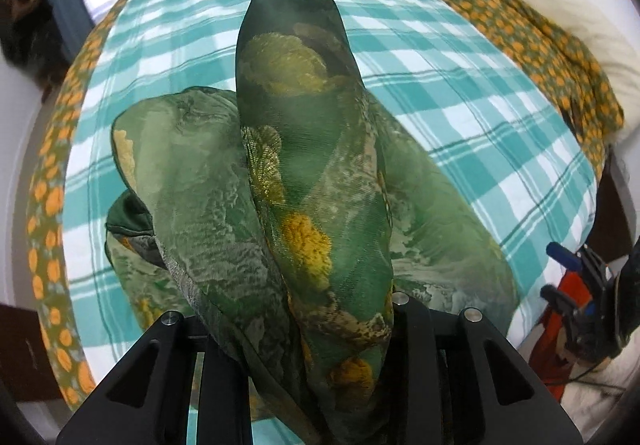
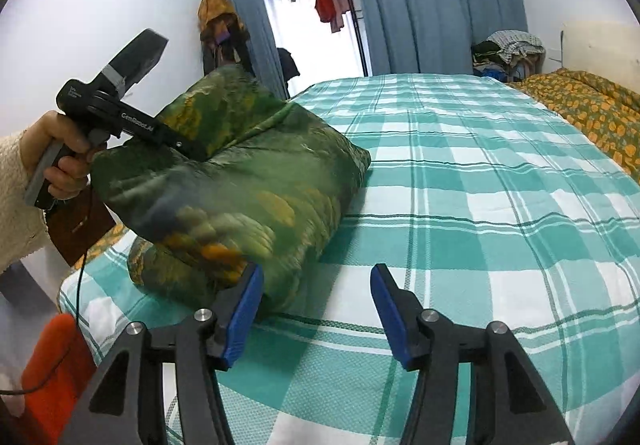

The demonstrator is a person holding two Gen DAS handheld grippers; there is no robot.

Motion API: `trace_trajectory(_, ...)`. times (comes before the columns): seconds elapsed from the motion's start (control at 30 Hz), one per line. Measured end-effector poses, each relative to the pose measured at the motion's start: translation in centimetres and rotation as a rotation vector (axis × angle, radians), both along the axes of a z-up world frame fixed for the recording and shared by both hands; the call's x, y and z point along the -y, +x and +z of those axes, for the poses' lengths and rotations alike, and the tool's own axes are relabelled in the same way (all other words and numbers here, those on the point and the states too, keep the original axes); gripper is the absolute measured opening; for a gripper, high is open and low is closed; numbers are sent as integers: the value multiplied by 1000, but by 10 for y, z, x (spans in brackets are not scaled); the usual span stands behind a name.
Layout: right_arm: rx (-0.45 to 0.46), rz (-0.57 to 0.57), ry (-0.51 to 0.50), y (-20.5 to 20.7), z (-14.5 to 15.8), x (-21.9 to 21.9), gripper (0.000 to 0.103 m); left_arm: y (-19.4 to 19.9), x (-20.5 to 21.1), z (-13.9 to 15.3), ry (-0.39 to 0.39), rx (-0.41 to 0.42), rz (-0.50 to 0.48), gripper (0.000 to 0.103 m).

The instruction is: Fold large clothes

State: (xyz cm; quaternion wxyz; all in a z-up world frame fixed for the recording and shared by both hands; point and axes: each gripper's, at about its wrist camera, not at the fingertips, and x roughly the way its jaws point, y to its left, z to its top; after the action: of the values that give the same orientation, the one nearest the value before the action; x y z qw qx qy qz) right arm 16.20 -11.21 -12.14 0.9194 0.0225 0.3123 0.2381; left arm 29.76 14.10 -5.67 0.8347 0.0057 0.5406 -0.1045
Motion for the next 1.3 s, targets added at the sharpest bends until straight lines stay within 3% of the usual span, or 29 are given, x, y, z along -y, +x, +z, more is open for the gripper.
trace_trajectory(0.17,-18,28,-1,24,10,-26,50,-2,-44,-19,-63,-18,82,30)
trace_trajectory(0.33,2,156,-12,46,20,-87,50,-7,-71,-40,-166,-33,130,31)
trace_trajectory(0.4,-28,218,-23,53,11,-111,50,-9,-80,-50,-196,-39,147,32)
trace_trajectory(0.47,-113,264,-85,65,-14,-137,50,-11,-88,-66,-194,-54,171,34)
trace_trajectory(0.57,-219,315,-160,78,-52,-154,50,-16,-103,-89,-271,-92,212,39)
trace_trajectory(0.7,-214,334,-131,76,-63,-148,50,-22,-116,-111,-383,-97,265,45)
trace_trajectory(0.87,-232,330,-124,79,-67,-145,50,-23,-110,-111,-368,-88,265,45)
trace_trajectory(1.07,-243,334,-218,78,-37,-158,51,-24,-112,-114,-367,-79,273,45)
trace_trajectory(1.2,-256,268,-116,116,2,-164,51,-27,-113,-118,-391,-70,279,46)
trace_trajectory(1.3,-276,194,-53,163,13,-180,51,-31,-115,-120,-399,-61,282,46)
